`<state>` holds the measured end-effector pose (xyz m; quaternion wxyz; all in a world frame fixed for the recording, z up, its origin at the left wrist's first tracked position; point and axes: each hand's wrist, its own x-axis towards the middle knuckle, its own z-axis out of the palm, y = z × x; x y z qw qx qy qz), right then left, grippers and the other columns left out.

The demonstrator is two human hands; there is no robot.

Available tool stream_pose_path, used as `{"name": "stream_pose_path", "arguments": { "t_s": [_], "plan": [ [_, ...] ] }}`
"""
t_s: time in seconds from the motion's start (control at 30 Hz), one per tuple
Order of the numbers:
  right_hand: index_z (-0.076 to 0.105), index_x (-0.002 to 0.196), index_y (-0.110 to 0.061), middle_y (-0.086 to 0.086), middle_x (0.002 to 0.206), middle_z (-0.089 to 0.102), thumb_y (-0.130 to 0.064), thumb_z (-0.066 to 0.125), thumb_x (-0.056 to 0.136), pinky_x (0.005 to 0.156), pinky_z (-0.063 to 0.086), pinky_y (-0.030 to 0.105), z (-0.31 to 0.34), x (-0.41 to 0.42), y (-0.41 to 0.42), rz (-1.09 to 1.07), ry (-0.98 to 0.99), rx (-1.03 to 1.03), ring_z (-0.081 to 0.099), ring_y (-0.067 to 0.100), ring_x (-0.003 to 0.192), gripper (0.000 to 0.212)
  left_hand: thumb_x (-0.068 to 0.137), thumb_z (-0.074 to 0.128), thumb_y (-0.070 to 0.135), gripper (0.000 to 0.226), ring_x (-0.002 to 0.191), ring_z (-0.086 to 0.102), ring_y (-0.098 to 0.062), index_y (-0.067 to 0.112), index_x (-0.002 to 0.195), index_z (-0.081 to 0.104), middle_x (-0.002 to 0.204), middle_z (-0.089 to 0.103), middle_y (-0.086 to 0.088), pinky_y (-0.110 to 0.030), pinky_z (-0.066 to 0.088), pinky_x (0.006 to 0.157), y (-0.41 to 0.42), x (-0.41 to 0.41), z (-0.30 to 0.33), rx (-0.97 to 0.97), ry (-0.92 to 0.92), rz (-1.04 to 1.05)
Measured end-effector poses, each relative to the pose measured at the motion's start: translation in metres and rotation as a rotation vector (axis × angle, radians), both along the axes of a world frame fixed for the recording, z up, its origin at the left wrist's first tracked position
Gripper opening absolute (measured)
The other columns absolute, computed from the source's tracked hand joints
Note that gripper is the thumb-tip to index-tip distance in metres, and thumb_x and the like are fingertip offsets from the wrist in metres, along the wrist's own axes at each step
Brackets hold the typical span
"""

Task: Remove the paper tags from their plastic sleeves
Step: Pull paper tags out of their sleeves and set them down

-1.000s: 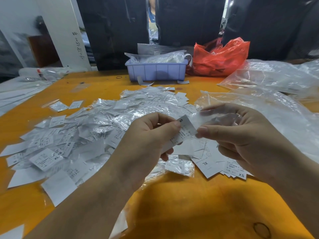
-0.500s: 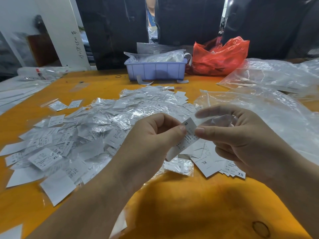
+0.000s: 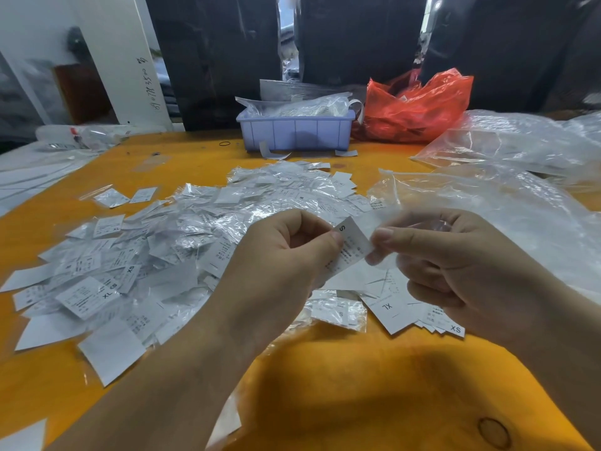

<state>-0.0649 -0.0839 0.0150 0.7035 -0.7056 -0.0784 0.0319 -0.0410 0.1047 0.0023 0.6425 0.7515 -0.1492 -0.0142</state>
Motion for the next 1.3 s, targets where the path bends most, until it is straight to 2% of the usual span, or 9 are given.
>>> {"name": "stream_pose_path", "arguments": {
  "t_s": [0.17, 0.27, 0.4, 0.47, 0.6, 0.83, 1.0, 1.17, 1.3],
  "plan": [
    [0.069, 0.085, -0.001, 0.006, 0.069, 0.068, -0.02, 0.071, 0.073, 0.036, 0.02, 0.016, -0.0008, 0.001, -0.0001, -0.009, 0.036, 0.035, 0.02, 0.009, 0.039, 0.022, 0.09, 0.066, 0.024, 0.012, 0.055, 0.057, -0.006, 0.022, 0.079, 0.07, 0.072, 0.069, 0.004, -0.021, 0.046, 0.052, 0.0006, 0.0002, -0.0004, 0.002, 0.01, 0.042],
    [0.07, 0.082, -0.006, 0.011, 0.076, 0.07, -0.021, 0.072, 0.07, 0.036, 0.019, 0.017, -0.0011, 0.0019, -0.0006, -0.024, 0.054, 0.063, 0.021, 0.009, 0.04, 0.02, 0.09, 0.066, 0.023, 0.012, 0.054, 0.056, -0.004, 0.022, 0.079, 0.07, 0.071, 0.069, 0.005, -0.019, 0.046, 0.05, 0.0003, 0.0004, 0.0, -0.003, 0.011, 0.059],
    [0.068, 0.086, -0.001, 0.003, 0.061, 0.065, -0.02, 0.07, 0.072, 0.037, 0.017, 0.019, -0.0018, 0.0025, -0.0008, -0.026, 0.049, 0.052, 0.021, 0.009, 0.039, 0.024, 0.09, 0.066, 0.023, 0.013, 0.054, 0.056, 0.0, 0.022, 0.077, 0.07, 0.071, 0.069, 0.007, -0.013, 0.044, 0.048, -0.0005, -0.0014, 0.0015, -0.011, 0.01, 0.012],
    [0.068, 0.09, 0.002, 0.006, 0.061, 0.062, -0.02, 0.069, 0.073, 0.036, 0.017, 0.018, -0.0028, 0.0028, -0.0006, -0.025, 0.058, 0.063, 0.02, 0.009, 0.039, 0.029, 0.09, 0.066, 0.023, 0.013, 0.055, 0.057, 0.001, 0.022, 0.077, 0.07, 0.071, 0.07, 0.008, -0.013, 0.043, 0.048, -0.0016, -0.0027, 0.002, -0.013, 0.006, -0.039],
    [0.067, 0.092, 0.004, 0.005, 0.05, 0.04, -0.022, 0.071, 0.068, 0.039, 0.012, 0.024, -0.0044, 0.0025, -0.0008, -0.018, 0.069, 0.087, 0.017, 0.01, 0.04, 0.036, 0.09, 0.066, 0.023, 0.014, 0.061, 0.059, 0.004, 0.022, 0.076, 0.069, 0.071, 0.069, 0.01, -0.012, 0.043, 0.051, -0.0028, -0.003, 0.0015, 0.004, 0.03, -0.099],
    [0.069, 0.085, -0.005, -0.001, 0.044, 0.033, -0.022, 0.073, 0.07, 0.037, 0.019, 0.018, -0.0028, 0.0004, -0.0005, 0.036, 0.041, 0.063, 0.016, 0.013, 0.04, 0.023, 0.089, 0.068, 0.024, 0.013, 0.054, 0.052, -0.007, 0.017, 0.079, 0.071, 0.069, 0.067, 0.007, -0.019, 0.043, 0.048, -0.0025, -0.0022, 0.0011, 0.003, 0.085, -0.141],
    [0.07, 0.083, -0.005, 0.001, 0.046, 0.024, -0.022, 0.074, 0.068, 0.039, 0.018, 0.017, -0.0019, -0.0003, 0.0008, 0.045, 0.028, 0.01, 0.014, 0.013, 0.04, 0.023, 0.089, 0.066, 0.019, 0.011, 0.048, 0.048, -0.004, 0.013, 0.08, 0.069, 0.061, 0.063, 0.008, -0.017, 0.04, 0.047, -0.003, -0.0024, 0.0017, -0.011, 0.083, -0.137],
    [0.066, 0.096, 0.004, 0.007, 0.052, 0.024, -0.024, 0.077, 0.062, 0.038, 0.019, 0.02, -0.0037, -0.0004, 0.0012, 0.035, 0.052, -0.028, 0.016, 0.013, 0.042, 0.046, 0.09, 0.065, 0.02, 0.01, 0.05, 0.051, 0.0, 0.015, 0.082, 0.069, 0.06, 0.063, 0.01, -0.015, 0.041, 0.048, -0.0018, -0.002, 0.0004, -0.002, 0.026, -0.142],
    [0.068, 0.093, 0.003, 0.004, 0.048, 0.045, -0.022, 0.075, 0.065, 0.037, 0.019, 0.019, -0.0021, -0.0014, 0.0019, 0.066, 0.027, -0.05, 0.019, 0.011, 0.039, 0.038, 0.09, 0.066, 0.021, 0.011, 0.051, 0.052, -0.002, 0.019, 0.08, 0.07, 0.063, 0.064, 0.009, -0.016, 0.042, 0.048, -0.0006, -0.0001, -0.0018, -0.018, 0.011, -0.123]
  ]
}}
